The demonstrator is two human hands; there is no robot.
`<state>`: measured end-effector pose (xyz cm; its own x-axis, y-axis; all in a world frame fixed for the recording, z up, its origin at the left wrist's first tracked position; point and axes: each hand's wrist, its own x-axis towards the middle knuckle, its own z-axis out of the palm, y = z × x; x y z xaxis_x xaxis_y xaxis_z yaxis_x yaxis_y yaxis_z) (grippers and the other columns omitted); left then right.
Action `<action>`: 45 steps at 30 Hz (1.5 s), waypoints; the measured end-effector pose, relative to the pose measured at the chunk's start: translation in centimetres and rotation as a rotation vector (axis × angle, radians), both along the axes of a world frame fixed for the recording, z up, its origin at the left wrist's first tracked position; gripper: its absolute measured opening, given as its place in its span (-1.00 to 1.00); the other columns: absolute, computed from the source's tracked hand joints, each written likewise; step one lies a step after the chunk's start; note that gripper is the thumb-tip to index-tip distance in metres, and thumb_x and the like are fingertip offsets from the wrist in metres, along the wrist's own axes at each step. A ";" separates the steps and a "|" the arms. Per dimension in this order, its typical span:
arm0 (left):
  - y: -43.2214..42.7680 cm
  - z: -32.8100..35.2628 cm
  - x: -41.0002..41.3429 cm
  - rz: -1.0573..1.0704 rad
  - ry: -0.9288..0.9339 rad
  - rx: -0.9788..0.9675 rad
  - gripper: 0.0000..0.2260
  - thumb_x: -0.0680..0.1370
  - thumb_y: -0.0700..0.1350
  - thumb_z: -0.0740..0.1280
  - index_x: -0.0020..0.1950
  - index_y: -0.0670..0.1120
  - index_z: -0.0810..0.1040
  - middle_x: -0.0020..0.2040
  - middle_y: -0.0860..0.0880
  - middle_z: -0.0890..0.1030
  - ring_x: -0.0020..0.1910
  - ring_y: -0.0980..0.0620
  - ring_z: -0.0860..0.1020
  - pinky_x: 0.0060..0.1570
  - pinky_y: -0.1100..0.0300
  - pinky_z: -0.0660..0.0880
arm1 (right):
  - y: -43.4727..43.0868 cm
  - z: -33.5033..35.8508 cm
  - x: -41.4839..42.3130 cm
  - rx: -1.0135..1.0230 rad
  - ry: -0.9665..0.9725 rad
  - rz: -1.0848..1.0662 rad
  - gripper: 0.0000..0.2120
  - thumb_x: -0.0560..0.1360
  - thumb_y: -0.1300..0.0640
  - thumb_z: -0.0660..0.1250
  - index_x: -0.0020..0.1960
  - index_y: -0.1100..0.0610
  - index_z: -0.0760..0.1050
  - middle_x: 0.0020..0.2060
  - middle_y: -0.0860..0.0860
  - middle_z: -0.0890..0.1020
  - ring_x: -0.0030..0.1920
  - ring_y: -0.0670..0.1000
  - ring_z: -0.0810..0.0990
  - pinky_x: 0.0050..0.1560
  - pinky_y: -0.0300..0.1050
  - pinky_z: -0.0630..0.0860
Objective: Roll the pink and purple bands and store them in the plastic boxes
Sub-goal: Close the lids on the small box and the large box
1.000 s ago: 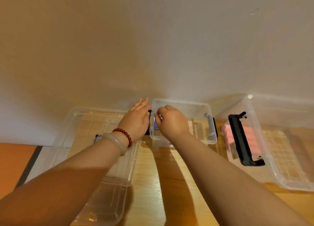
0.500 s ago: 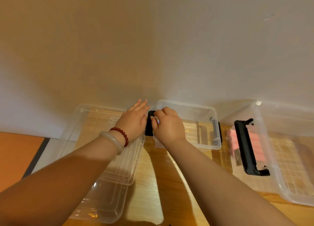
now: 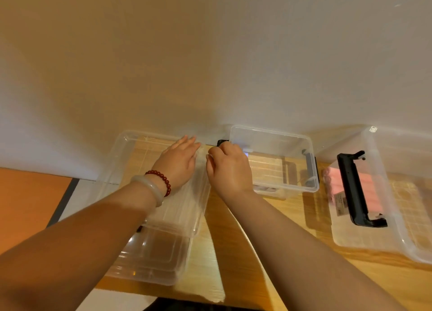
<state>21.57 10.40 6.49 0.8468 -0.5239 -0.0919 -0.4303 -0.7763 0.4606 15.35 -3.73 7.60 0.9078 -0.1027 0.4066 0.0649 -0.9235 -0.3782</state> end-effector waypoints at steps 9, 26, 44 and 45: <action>7.0 -1.8 -0.8 -0.095 0.087 0.219 -0.56 0.68 -0.03 0.02 0.57 0.01 0.09 0.60 0.01 -0.03 0.57 0.03 -0.10 0.51 0.05 -0.07 | 5.8 -3.7 -3.8 -0.090 0.165 0.019 -0.93 0.44 0.15 0.39 -0.17 0.16 0.59 -0.24 0.07 0.56 -0.25 0.13 0.54 -0.28 -0.04 0.50; 10.4 -4.2 -2.2 -0.268 0.067 0.333 -0.55 0.68 0.07 -0.05 0.58 0.07 0.00 0.59 0.04 -0.17 0.55 0.06 -0.24 0.50 0.04 -0.14 | 8.0 -6.4 -8.7 -0.318 0.791 0.239 -0.20 0.51 -0.43 -0.06 0.58 -0.09 -0.27 0.41 0.12 -0.46 0.41 0.18 -0.52 0.49 0.11 -0.41; 12.8 -1.2 0.2 -0.293 -0.078 -0.130 -0.28 0.55 0.37 -0.27 0.53 0.00 0.22 0.52 0.09 0.11 0.53 0.11 0.03 0.49 0.02 0.03 | 7.8 -4.0 -9.1 -0.275 0.328 0.089 -0.13 0.24 0.18 0.62 0.43 0.07 0.26 0.30 0.18 0.55 0.30 0.21 0.54 0.31 0.20 0.34; 12.9 -0.9 0.4 -0.295 -0.099 -0.141 -0.31 0.57 0.35 -0.26 0.53 0.01 0.20 0.53 0.08 0.11 0.54 0.10 0.04 0.49 0.02 0.04 | 7.7 -3.8 -9.0 -0.237 0.290 0.087 -0.15 0.26 0.21 0.62 0.43 0.08 0.26 0.31 0.17 0.55 0.30 0.19 0.55 0.31 0.21 0.35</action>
